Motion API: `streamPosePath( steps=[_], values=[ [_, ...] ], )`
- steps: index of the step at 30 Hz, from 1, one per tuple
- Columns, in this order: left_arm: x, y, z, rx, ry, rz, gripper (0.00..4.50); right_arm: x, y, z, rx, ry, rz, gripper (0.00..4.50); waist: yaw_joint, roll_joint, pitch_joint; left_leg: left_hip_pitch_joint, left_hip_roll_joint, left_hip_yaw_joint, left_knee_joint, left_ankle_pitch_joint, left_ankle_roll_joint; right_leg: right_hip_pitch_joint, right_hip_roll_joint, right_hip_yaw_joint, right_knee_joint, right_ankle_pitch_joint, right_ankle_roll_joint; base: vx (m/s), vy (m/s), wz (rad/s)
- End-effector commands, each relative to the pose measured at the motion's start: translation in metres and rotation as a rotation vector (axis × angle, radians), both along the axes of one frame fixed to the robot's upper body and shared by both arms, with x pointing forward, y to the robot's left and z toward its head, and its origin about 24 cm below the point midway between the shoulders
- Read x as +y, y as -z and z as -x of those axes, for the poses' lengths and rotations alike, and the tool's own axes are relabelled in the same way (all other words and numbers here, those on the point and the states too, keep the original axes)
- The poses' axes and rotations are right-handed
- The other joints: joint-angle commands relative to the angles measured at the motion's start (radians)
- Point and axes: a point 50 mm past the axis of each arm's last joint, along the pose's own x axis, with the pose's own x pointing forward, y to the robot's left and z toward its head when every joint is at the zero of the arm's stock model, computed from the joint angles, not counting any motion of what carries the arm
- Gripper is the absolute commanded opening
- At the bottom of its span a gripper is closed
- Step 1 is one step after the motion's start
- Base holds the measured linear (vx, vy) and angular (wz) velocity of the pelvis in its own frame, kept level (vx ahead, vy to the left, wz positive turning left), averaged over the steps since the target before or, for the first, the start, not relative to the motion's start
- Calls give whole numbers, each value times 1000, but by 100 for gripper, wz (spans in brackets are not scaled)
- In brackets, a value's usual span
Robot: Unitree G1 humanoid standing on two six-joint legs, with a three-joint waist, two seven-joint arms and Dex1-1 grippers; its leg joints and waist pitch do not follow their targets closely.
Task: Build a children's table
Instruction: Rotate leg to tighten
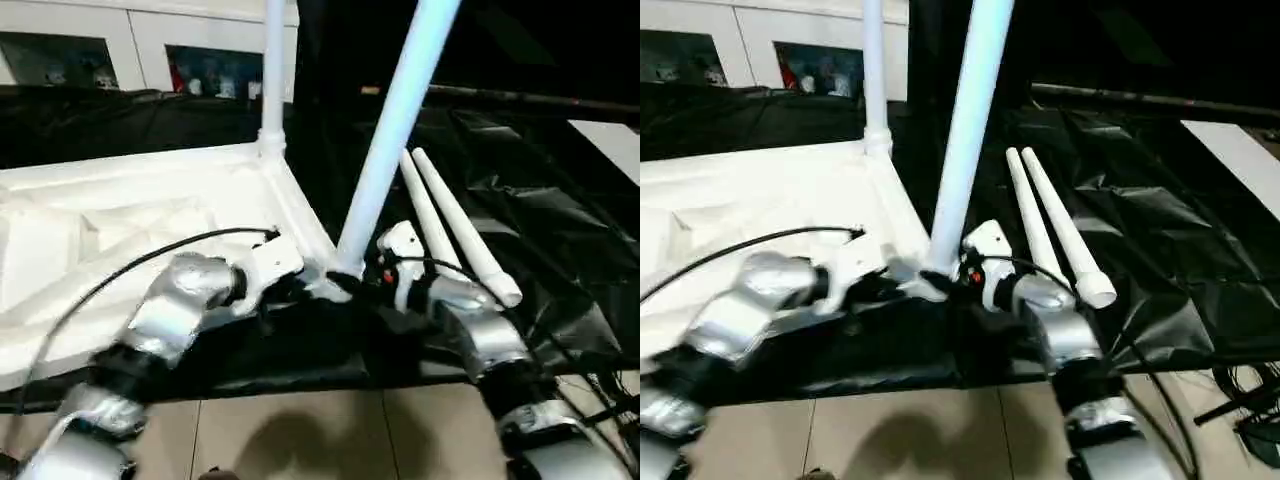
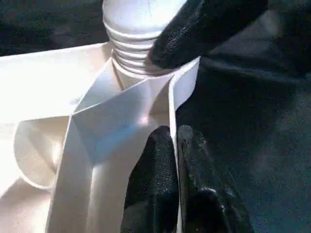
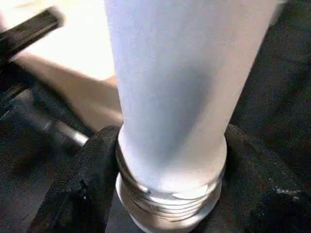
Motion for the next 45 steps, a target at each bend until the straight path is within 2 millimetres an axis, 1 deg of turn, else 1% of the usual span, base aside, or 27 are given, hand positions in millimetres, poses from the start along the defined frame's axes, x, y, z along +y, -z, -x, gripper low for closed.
streamPosePath(
  steps=[1,2,3,4,5,6,7,8,10,12,13,15,17,20,21,22,23,24,26,28,30,35,37,40,42,44,45],
  values=[
    [-20,7,-9,-18,-162,54,0,-8,14,-7,89,259,21,276,-9,4,-55,8,13,2,-57,-143,-22,39,-74,55,-88,-162,-157,0,0,0],
    [-23,7,-10,-17,-178,58,0,-7,15,-8,101,292,21,276,-11,2,-55,6,11,2,-57,-143,-23,41,-71,54,-88,-161,-152,0,0,0],
    [-32,8,-12,-17,-205,69,0,-3,17,-11,131,367,23,276,-11,5,-56,3,10,2,-55,-142,-24,41,-71,55,-87,-145,-145,0,0,0],
    [-32,8,-12,-17,-205,69,0,-3,17,-11,131,367,23,276,-12,2,-56,2,8,1,-55,-152,-19,41,-70,54,-90,-147,-138,0,0,0],
    [-44,9,-12,-16,-208,77,0,3,16,-15,131,419,39,276,-11,7,-57,2,7,2,-54,-151,-17,40,-71,55,-90,-148,-135,0,0,0],
    [-45,9,-12,-17,-207,77,0,3,16,-15,130,421,40,276,-14,3,-57,0,5,3,-53,-153,-12,40,-69,55,-92,-146,-127,0,0,0],
    [-52,10,-10,-20,-187,74,0,11,12,-18,114,426,48,276,-14,6,-58,-1,5,1,-53,-154,-9,40,-70,54,-92,-150,-123,0,0,0],
    [-54,10,-10,-21,-181,74,0,13,11,-18,109,425,50,276,-15,6,-59,-1,6,2,-52,-153,-7,39,-70,55,-91,-143,-123,0,0,0],
    [-56,10,-10,-24,-164,67,0,22,5,-20,71,370,35,276,-17,6,-59,-4,7,1,-52,-146,4,41,-68,54,-89,-107,-129,0,0,0],
    [-55,10,-10,-27,-159,61,0,25,2,-20,57,344,23,276,-17,7,-58,-2,7,1,-52,-146,11,41,-68,53,-88,-91,-137,0,0,0],
    [-53,10,-10,-28,-160,56,0,27,0,-21,48,326,3,311,-18,4,-58,-3,7,2,-52,-146,15,41,-67,53,-88,-88,-139,0,0,0],
    [-48,11,-11,-36,-148,42,0,29,-5,-22,12,285,-14,348,-16,4,-57,-4,8,1,-53,-153,21,42,-70,53,-90,-106,-143,0,0,0],
    [-44,10,-11,-39,-135,41,0,27,-7,-22,-7,245,-20,355,-17,3,-57,-4,8,1,-53,-154,24,41,-70,53,-90,-108,-143,0,0,0],
    [-29,8,-10,-35,-91,44,0,19,-10,-19,-44,127,9,388,-18,2,-57,-6,8,2,-51,-144,38,43,-70,52,-89,-101,-149,0,0,0],
    [-24,8,-9,-34,-81,40,0,14,-11,-18,-54,99,22,388,-20,1,-55,-9,8,1,-53,-143,40,44,-70,52,-91,-108,-151,0,0,0],
    [-23,7,-9,-33,-75,40,0,13,-11,-18,-55,91,24,388,-20,1,-55,-8,8,1,-53,-144,38,43,-70,51,-92,-124,-149,0,0,0],
    [-15,7,-7,-26,-40,38,0,5,-12,-15,-63,32,36,388,-19,5,-56,-7,9,0,-53,-146,38,43,-72,51,-93,-131,-148,0,0,0],
    [-11,6,-6,-20,-23,37,0,1,-12,-13,-71,-3,49,388,-19,4,-59,-6,12,0,-51,-127,42,46,-72,53,-87,-91,-158,0,0,0],
    [-3,5,-1,-6,36,46,0,-7,-13,-9,-76,-78,68,388,-18,6,-58,-9,12,0,-51,-106,53,47,-69,52,-82,-34,-173,0,0,0],
    [0,3,1,-1,72,53,0,-11,-14,-7,-76,-114,75,388,-20,8,-58,-7,10,2,-50,-107,54,46,-68,52,-80,-22,-190,0,0,0],
    [4,1,6,12,127,72,0,-15,-15,-3,-72,-171,80,388,-20,8,-58,-5,12,2,-51,-118,55,45,-68,52,-81,-31,-195,0,0,0],
    [8,0,17,58,230,73,0,-15,-18,0,-74,-239,73,388,-21,12,-57,-2,15,2,-53,-122,51,43,-68,52,-78,-14,-214,0,0,0],
    [9,0,18,61,234,73,0,-14,-15,1,-64,-263,87,388,-19,12,-57,0,16,3,-54,-123,46,43,-68,53,-78,-15,-215,0,0,0],
    [11,0,19,62,235,70,0,-13,-12,3,-55,-284,104,388,-16,10,-56,-1,14,3,-54,-126,38,44,-69,53,-79,-29,-208,0,0,0],
    [11,0,19,62,236,69,0,-12,-11,4,-50,-288,99,362,-15,10,-57,-1,14,3,-54,-124,36,45,-69,53,-79,-29,-204,0,0,0],
    [12,0,19,62,233,67,0,-12,-11,4,-43,-290,91,351,-15,11,-58,-2,14,2,-54,-120,36,46,-70,53,-78,-25,-203,0,0,0],
    [14,0,19,61,229,65,0,-12,-11,5,-41,-294,92,342,-15,8,-57,-3,14,3,-54,-118,38,46,-70,53,-78,-24,-202,0,0,0]
  ],
)
